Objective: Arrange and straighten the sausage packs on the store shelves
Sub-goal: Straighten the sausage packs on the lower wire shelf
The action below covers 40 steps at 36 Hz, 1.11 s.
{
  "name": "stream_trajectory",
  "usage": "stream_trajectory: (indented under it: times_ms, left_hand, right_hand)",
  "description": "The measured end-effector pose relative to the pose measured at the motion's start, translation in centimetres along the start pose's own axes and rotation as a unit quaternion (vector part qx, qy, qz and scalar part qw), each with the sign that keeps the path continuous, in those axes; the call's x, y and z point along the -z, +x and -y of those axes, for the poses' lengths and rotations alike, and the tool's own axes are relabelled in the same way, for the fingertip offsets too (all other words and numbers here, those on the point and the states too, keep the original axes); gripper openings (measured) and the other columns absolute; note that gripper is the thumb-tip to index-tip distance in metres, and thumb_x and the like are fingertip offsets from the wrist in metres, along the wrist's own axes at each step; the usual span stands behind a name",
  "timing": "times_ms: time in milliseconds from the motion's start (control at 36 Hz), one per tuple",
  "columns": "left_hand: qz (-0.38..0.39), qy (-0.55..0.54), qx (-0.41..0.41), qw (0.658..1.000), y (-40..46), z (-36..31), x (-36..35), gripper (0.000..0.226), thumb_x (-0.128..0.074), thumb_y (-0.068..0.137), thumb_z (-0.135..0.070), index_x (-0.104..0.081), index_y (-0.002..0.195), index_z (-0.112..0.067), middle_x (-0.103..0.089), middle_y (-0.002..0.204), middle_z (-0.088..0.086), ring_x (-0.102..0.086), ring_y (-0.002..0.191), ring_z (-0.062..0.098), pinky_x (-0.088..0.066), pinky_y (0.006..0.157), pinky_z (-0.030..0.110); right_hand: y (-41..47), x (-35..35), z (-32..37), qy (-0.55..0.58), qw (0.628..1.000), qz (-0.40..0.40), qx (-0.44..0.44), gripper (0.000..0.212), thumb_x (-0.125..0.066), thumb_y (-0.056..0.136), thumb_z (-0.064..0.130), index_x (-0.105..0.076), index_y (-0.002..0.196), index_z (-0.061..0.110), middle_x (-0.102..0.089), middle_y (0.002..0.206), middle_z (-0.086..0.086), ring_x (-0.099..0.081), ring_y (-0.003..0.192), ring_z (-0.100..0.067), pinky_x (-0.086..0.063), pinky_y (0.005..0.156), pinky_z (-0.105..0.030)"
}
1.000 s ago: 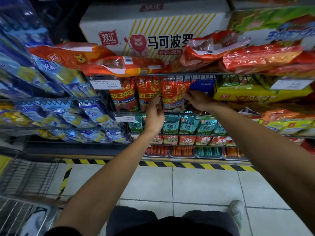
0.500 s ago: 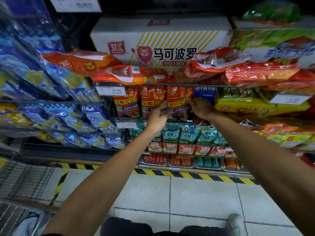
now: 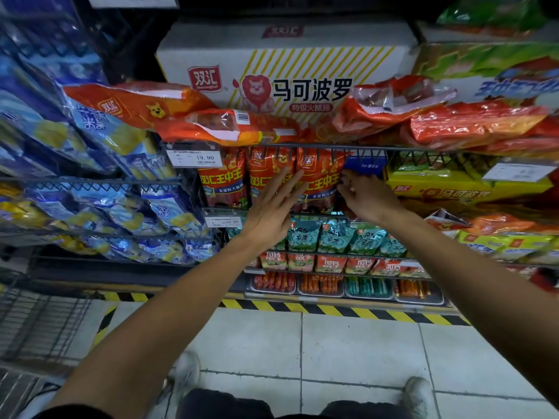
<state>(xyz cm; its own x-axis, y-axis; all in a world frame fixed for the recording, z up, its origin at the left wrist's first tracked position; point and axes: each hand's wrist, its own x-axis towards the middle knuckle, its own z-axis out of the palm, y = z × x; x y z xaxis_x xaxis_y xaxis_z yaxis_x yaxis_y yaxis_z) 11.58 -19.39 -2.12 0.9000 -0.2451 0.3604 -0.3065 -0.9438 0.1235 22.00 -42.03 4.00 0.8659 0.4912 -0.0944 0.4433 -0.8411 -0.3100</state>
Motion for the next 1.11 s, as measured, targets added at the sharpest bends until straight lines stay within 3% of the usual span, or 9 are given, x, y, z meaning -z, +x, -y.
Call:
stream_trajectory:
  times_ms: [56,167,333,472,667,833,944,1028,1111]
  left_hand:
    - [0.015,0.033,-0.017,0.999,0.3,0.3,-0.2,0.077,-0.056,0.095,-0.011,-0.019,0.162,-0.016,-0.006,0.171,0.005,0.002,0.158,0.032,-0.015,0.126,0.055]
    - [0.038,0.086,-0.006,0.996,0.7,0.8,-0.7,0.084,-0.054,0.096,-0.021,-0.003,0.164,-0.02,0.008,0.171,0.002,0.011,0.157,0.034,-0.007,0.125,0.058]
    - [0.038,0.095,0.007,0.995,1.1,1.8,-0.9,0.09,-0.059,0.096,-0.023,0.001,0.163,-0.027,0.012,0.171,-0.005,0.016,0.156,0.031,0.002,0.126,0.056]
    - [0.027,0.042,0.02,0.999,1.2,1.3,-1.2,0.087,-0.061,0.093,-0.016,-0.011,0.163,-0.025,0.003,0.171,-0.005,0.013,0.157,0.031,0.001,0.126,0.057]
    - [-0.011,-0.045,0.045,0.998,0.8,-0.3,-1.4,0.07,-0.06,0.096,-0.016,-0.03,0.159,-0.019,-0.012,0.171,0.0,0.002,0.158,0.027,-0.006,0.127,0.049]
    - [0.02,-0.162,0.014,0.987,0.9,-2.4,-2.4,0.068,-0.062,0.098,-0.015,-0.031,0.159,-0.019,-0.02,0.168,0.0,-0.016,0.156,0.022,-0.02,0.126,0.049]
    - [0.069,-0.223,0.035,0.972,2.3,-5.0,-3.2,0.074,-0.065,0.099,-0.022,-0.025,0.161,-0.026,-0.021,0.166,-0.009,-0.015,0.152,0.006,-0.018,0.126,0.036]
    - [0.088,-0.27,0.066,0.957,3.3,-6.8,-3.9,0.077,-0.07,0.097,-0.025,-0.026,0.16,-0.033,-0.028,0.164,-0.011,-0.021,0.149,0.004,-0.023,0.121,0.028]
    - [0.097,-0.302,0.107,0.942,3.5,-8.5,-4.4,0.075,-0.073,0.094,-0.027,-0.034,0.156,-0.037,-0.04,0.159,-0.008,-0.035,0.145,0.011,-0.032,0.116,0.028]
  right_hand:
    - [-0.6,-0.3,0.2,-0.028,1.0,0.001,0.01,0.052,-0.039,0.108,0.043,-0.029,0.156,0.026,-0.056,0.141,-0.009,-0.063,0.109,-0.036,-0.05,0.074,-0.038]
    - [-0.9,-1.2,1.0,-0.014,0.998,0.056,0.014,0.062,-0.036,0.107,0.05,-0.011,0.161,0.033,-0.012,0.169,0.003,-0.031,0.149,-0.03,-0.048,0.103,-0.048]
    - [-0.9,-1.3,0.5,0.0,0.996,0.089,0.018,0.067,-0.031,0.104,0.058,-0.003,0.161,0.038,0.007,0.169,0.014,-0.018,0.154,-0.024,-0.043,0.11,-0.046]
    - [-1.8,-0.3,-0.8,0.013,0.997,0.073,0.014,0.069,-0.037,0.101,0.06,-0.018,0.16,0.03,-0.023,0.166,0.001,-0.031,0.148,-0.027,-0.041,0.112,-0.042]
    - [-4.6,1.6,-3.5,0.058,0.994,0.087,0.011,0.068,-0.04,0.095,0.064,-0.037,0.154,0.031,-0.044,0.156,-0.002,-0.047,0.137,-0.027,-0.042,0.108,-0.037]
    - [-7.7,3.2,-6.2,0.079,0.99,0.11,-0.027,0.068,-0.048,0.095,0.063,-0.033,0.155,0.034,-0.044,0.156,-0.001,-0.049,0.135,-0.026,-0.04,0.099,-0.029]
    - [-9.0,3.2,-7.7,0.03,0.994,0.108,-0.007,0.082,-0.049,0.088,0.071,-0.024,0.158,0.035,-0.047,0.154,-0.003,-0.063,0.111,-0.022,-0.047,0.089,-0.03]
    - [-9.0,3.2,-8.1,-0.037,0.995,0.086,0.022,0.085,-0.057,0.091,0.063,-0.019,0.16,0.033,-0.053,0.148,-0.006,-0.06,0.118,-0.023,-0.042,0.084,-0.026]
    - [-8.7,3.3,-8.3,-0.1,0.991,0.084,0.039,0.085,-0.058,0.095,0.058,-0.013,0.162,0.031,-0.051,0.15,-0.005,-0.056,0.126,-0.025,-0.047,0.094,-0.032]
